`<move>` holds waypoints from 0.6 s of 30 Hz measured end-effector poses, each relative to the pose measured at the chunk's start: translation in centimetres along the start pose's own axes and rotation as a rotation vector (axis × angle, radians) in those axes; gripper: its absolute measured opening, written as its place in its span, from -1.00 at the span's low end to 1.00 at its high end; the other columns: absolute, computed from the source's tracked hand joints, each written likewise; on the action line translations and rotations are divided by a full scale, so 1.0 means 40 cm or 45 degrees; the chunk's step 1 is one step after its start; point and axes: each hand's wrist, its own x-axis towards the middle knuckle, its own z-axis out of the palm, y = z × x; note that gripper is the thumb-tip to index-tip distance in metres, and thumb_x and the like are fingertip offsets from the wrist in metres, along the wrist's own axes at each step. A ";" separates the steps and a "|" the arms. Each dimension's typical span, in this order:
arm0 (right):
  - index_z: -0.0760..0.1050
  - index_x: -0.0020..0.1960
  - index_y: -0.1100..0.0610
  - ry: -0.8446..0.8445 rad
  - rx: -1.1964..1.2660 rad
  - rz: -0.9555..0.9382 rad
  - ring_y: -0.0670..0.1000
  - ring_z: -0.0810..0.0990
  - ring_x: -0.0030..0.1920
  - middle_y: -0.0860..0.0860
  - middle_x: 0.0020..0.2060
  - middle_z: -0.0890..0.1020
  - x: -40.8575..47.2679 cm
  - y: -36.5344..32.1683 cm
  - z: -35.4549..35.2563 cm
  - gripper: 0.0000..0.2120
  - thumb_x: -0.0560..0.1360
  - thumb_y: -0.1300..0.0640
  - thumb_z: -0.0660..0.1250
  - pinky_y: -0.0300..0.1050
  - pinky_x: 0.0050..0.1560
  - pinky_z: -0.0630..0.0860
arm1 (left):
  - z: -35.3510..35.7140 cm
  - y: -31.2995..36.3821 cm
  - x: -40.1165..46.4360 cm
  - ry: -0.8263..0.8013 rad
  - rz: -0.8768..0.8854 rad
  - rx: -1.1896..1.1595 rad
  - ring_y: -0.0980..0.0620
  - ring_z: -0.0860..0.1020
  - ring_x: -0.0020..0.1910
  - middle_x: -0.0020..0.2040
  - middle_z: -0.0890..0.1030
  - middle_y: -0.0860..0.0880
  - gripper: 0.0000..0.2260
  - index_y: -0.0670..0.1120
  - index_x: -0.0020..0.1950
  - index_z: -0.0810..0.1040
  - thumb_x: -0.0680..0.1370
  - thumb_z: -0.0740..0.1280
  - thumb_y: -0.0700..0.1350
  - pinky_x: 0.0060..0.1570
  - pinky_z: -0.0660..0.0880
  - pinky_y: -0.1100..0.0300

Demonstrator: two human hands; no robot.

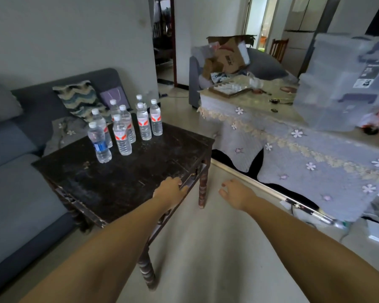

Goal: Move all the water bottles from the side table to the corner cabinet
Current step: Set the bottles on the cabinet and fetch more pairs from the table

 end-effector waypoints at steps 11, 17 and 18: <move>0.42 0.29 0.18 -0.085 -0.155 -0.360 0.19 0.50 0.22 0.19 0.23 0.47 0.599 -0.027 -0.190 -0.60 0.64 -0.07 0.10 0.05 0.26 0.42 | -0.089 -0.013 0.462 0.168 -0.371 -0.136 -0.18 0.50 0.20 0.28 0.44 -0.16 -0.61 -0.08 0.31 0.45 0.59 0.19 0.13 0.21 0.47 -0.05; 0.40 0.34 0.12 -0.143 -0.216 -0.455 0.18 0.51 0.22 0.14 0.26 0.45 0.816 -0.047 -0.217 -0.59 0.64 -0.11 0.08 0.11 0.26 0.43 | -0.077 -0.007 0.623 0.126 -0.451 -0.211 -0.17 0.47 0.25 0.29 0.45 -0.15 -0.61 -0.08 0.31 0.46 0.60 0.19 0.12 0.25 0.44 -0.04; 0.40 0.34 0.12 -0.157 -0.221 -0.473 0.18 0.52 0.22 0.14 0.26 0.45 0.854 -0.056 -0.212 -0.59 0.64 -0.11 0.08 0.11 0.25 0.43 | -0.081 -0.018 0.654 0.130 -0.475 -0.229 -0.17 0.47 0.26 0.30 0.45 -0.16 -0.61 -0.08 0.32 0.46 0.60 0.20 0.11 0.26 0.44 -0.03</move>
